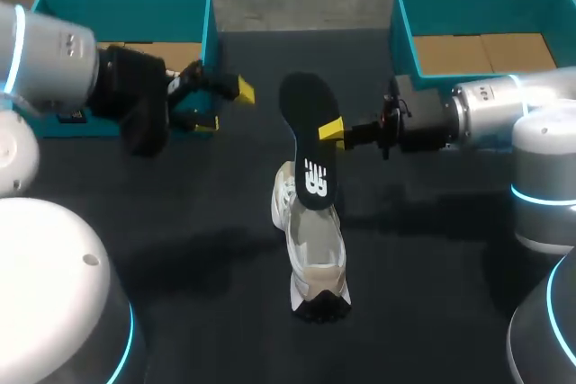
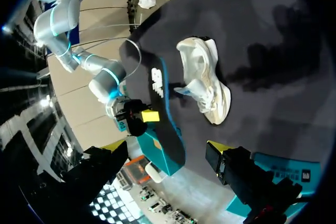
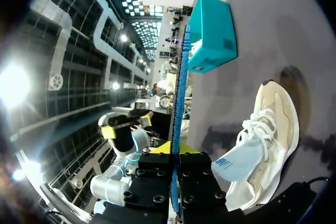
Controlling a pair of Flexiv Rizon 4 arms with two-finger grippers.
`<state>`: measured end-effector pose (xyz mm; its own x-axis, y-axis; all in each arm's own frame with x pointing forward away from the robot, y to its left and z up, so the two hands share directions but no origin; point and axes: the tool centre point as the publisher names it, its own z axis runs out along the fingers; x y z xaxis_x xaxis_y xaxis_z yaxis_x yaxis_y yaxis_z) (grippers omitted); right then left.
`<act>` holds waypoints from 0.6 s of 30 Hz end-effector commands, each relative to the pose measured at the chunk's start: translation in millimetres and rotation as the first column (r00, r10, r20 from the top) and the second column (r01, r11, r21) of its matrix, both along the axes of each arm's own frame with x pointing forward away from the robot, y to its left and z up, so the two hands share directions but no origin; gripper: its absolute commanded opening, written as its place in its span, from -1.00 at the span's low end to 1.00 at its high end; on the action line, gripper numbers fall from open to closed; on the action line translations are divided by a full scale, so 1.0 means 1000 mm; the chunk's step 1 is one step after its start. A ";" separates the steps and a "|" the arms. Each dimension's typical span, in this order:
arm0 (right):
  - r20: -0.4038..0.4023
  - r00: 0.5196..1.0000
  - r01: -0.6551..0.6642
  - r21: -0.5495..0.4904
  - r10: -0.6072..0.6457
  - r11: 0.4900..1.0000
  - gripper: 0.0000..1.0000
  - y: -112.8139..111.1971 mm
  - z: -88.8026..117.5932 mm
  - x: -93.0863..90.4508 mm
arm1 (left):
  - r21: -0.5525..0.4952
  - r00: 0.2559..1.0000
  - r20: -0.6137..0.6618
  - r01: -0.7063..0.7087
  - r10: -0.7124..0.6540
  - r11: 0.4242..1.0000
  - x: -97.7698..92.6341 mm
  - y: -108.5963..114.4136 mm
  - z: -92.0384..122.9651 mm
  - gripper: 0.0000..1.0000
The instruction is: Take the shoe out of the shoebox, open the shoe tongue, remove and reinsert the insole, then place the shoe into the shoebox
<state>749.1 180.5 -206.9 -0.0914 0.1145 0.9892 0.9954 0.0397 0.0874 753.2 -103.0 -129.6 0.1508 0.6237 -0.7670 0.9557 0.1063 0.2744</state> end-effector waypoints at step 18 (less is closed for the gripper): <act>0.000 1.000 0.001 -0.001 -0.001 1.000 -1.00 0.002 -0.001 0.000 | 0.133 0.999 -0.052 -0.006 0.013 0.991 0.026 -0.023 0.021 1.00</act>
<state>749.5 180.9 -206.9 -0.0908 0.1144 0.9893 0.9954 0.0401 0.0867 776.0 -113.6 -120.7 0.1199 0.6731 -0.7297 0.9642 0.0961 0.2470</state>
